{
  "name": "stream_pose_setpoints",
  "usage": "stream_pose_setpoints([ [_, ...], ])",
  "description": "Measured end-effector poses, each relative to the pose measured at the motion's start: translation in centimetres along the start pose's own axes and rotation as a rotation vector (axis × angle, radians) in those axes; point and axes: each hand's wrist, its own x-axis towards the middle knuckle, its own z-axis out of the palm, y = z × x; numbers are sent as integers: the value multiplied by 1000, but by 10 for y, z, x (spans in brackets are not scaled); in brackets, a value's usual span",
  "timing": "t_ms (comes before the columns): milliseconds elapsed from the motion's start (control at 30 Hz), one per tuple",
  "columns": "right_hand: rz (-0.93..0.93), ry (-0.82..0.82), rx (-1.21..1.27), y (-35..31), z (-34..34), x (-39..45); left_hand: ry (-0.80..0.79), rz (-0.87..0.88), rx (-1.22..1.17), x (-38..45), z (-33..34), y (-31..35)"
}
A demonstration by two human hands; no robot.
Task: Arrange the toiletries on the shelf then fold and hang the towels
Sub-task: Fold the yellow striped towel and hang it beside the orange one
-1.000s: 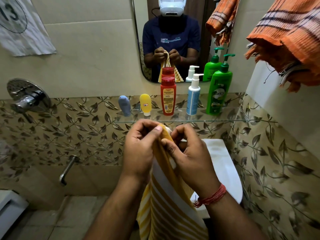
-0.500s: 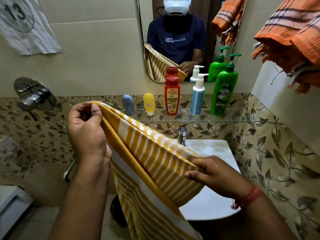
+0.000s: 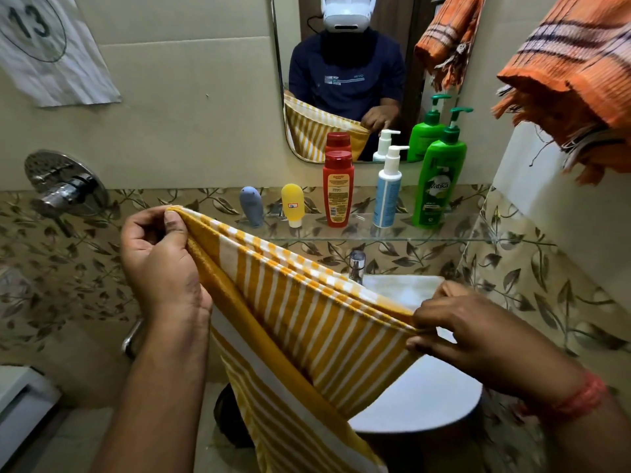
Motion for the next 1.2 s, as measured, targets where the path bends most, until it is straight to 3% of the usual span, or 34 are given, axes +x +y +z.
stream_pose_setpoints([
  [300, -155, 300, 330, -18, -8, -7, 43, 1, -15, 6, -8, 0],
  [433, -116, 249, 482, -22, 13, -8, 58, 1, -23, 2, -10, 6],
  [667, -71, 304, 713, -40, 41, -4, 1, 54, -5, -13, -4, 20],
  [1033, -37, 180, 881, -45, 58, -8, 47, 71, -21, 3, -13, 23],
  [1200, -34, 185, 761, -35, 62, -8, 78, 67, -30, 7, -15, 25],
])
